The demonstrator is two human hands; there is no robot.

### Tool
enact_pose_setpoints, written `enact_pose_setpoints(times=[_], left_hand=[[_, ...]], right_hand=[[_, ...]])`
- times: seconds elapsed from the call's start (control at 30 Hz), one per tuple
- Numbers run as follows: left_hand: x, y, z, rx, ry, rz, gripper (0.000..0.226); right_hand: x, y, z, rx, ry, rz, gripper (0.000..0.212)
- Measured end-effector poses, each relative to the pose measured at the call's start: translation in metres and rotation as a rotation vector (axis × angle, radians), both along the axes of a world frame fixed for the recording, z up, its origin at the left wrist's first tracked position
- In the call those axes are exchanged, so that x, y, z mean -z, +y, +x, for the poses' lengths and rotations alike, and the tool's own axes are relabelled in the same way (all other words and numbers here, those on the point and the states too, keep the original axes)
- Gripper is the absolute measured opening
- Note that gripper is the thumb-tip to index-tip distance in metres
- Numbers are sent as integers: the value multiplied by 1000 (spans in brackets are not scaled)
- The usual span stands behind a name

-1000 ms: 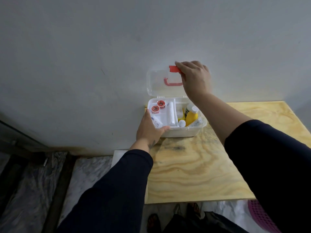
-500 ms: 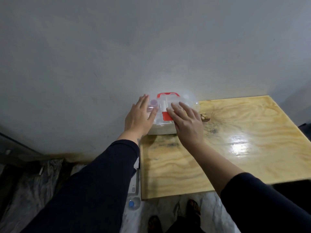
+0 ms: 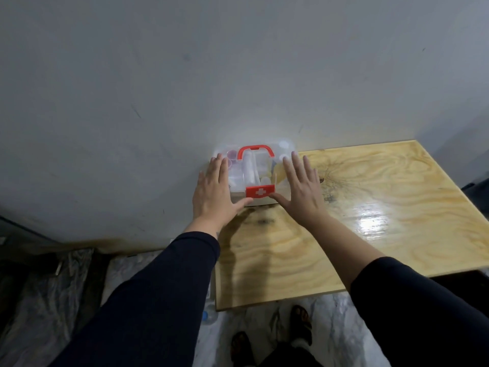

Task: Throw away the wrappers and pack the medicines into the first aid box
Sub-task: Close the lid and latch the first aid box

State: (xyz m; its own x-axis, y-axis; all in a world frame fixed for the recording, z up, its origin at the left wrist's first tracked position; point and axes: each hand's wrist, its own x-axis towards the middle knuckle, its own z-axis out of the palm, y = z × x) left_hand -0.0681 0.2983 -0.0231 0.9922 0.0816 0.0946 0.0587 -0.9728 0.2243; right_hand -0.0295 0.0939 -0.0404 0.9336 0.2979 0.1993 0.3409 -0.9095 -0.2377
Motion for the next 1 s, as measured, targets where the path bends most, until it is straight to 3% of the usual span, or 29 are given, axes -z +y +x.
enact_pose_setpoints(times=[0.17,0.47,1.0], left_hand=[[6,-5,1,-41,-64,-9,109],[8,-10,5,-74,-86,-45,105],[-14,-3,47,-8,56,-50,93]], right_hand=[[-6,3,13,27,151,97,105],[-4,4,15,41,106,110,99],[-31,10,48,71,266,-34,96]])
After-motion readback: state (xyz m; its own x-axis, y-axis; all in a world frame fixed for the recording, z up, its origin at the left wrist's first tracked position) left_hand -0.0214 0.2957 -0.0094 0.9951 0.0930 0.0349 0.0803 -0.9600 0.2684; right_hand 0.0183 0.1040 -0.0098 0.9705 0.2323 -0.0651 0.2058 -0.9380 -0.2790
